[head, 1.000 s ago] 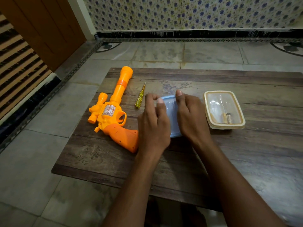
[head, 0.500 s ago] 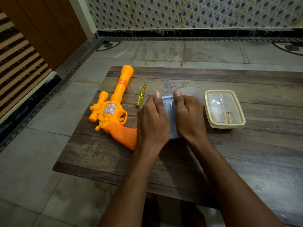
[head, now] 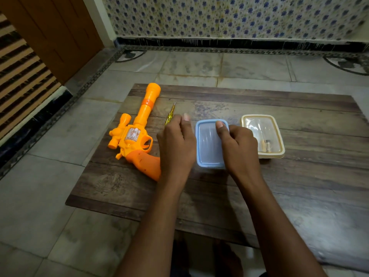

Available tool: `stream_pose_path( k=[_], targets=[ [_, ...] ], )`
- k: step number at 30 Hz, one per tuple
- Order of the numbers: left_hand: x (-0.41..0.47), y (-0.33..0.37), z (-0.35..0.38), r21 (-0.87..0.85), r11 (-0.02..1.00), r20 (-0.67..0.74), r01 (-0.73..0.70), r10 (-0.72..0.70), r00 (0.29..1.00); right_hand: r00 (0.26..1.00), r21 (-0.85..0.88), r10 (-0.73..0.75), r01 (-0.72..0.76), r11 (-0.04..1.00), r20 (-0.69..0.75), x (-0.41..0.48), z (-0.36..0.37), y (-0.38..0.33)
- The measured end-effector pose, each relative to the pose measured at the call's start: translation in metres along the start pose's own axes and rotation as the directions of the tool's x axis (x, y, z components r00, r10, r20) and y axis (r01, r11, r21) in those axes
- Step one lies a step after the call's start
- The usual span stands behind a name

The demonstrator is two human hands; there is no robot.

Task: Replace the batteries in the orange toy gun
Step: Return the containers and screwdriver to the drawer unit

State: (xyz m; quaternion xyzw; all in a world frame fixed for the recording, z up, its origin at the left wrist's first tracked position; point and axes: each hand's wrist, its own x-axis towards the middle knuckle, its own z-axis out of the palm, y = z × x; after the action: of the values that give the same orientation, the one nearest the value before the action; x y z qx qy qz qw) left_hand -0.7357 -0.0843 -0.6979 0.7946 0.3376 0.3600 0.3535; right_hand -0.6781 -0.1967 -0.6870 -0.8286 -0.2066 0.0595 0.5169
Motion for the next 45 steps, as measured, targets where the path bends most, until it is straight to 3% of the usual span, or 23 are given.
stream_pose_path(
  k=[5,9,12,16,20,23,25,27,30,34,40,43,45],
  targets=[
    [0.045,0.003,0.014,0.423,0.901,0.139,-0.1,0.044,0.989,0.996,-0.026,0.039,-0.041,0.999,-0.08,-0.005,0.002,0.017],
    [0.073,-0.011,0.026,0.604,0.791,0.262,-0.099,-0.08,0.962,0.994,-0.024,0.012,-0.014,1.0,-0.105,-0.004,0.006,0.025],
    [0.08,-0.021,0.034,0.669,0.741,0.277,-0.059,-0.174,0.945,0.993,0.008,-0.007,0.008,1.0,-0.121,0.002,0.006,0.027],
    [0.075,-0.023,0.037,0.657,0.754,0.233,0.002,-0.206,0.95,0.992,0.003,-0.019,0.02,1.0,-0.126,-0.001,0.005,0.03],
    [0.054,-0.014,0.021,0.507,0.861,0.256,0.042,-0.196,0.947,0.995,0.053,-0.014,0.019,0.998,-0.096,-0.006,-0.001,0.025],
    [0.043,-0.011,0.008,0.148,0.968,0.313,0.205,-0.242,0.918,0.995,0.102,-0.015,0.025,0.995,-0.099,-0.009,-0.007,0.021],
    [0.028,-0.005,-0.001,-0.07,0.941,0.382,0.331,-0.281,0.881,0.994,0.112,-0.027,0.039,0.993,-0.105,-0.011,-0.007,0.02],
    [0.008,0.0,-0.009,-0.171,0.922,0.433,0.349,-0.247,0.867,0.993,0.102,-0.045,0.056,0.993,-0.107,-0.013,-0.005,0.02],
    [-0.016,0.0,-0.008,-0.235,0.915,0.422,0.328,-0.207,0.882,0.989,0.044,-0.085,0.09,0.995,-0.119,-0.013,-0.002,0.022],
    [-0.023,-0.003,0.0,-0.327,0.85,0.367,0.412,-0.287,0.885,0.984,-0.023,-0.149,0.147,0.989,-0.098,-0.011,0.0,0.022],
    [-0.026,-0.009,0.003,-0.337,0.878,0.331,0.34,-0.227,0.916,0.977,-0.05,-0.201,0.197,0.979,-0.071,-0.01,0.0,0.02],
    [-0.024,-0.01,0.003,-0.308,0.905,0.273,0.295,-0.213,0.938,0.948,-0.088,-0.271,0.26,0.962,-0.167,-0.005,-0.009,0.019],
    [-0.023,-0.008,0.001,-0.291,0.915,0.263,0.28,-0.205,0.943,0.903,-0.242,-0.322,0.258,0.935,-0.284,0.0,-0.017,0.023]
  ],
)
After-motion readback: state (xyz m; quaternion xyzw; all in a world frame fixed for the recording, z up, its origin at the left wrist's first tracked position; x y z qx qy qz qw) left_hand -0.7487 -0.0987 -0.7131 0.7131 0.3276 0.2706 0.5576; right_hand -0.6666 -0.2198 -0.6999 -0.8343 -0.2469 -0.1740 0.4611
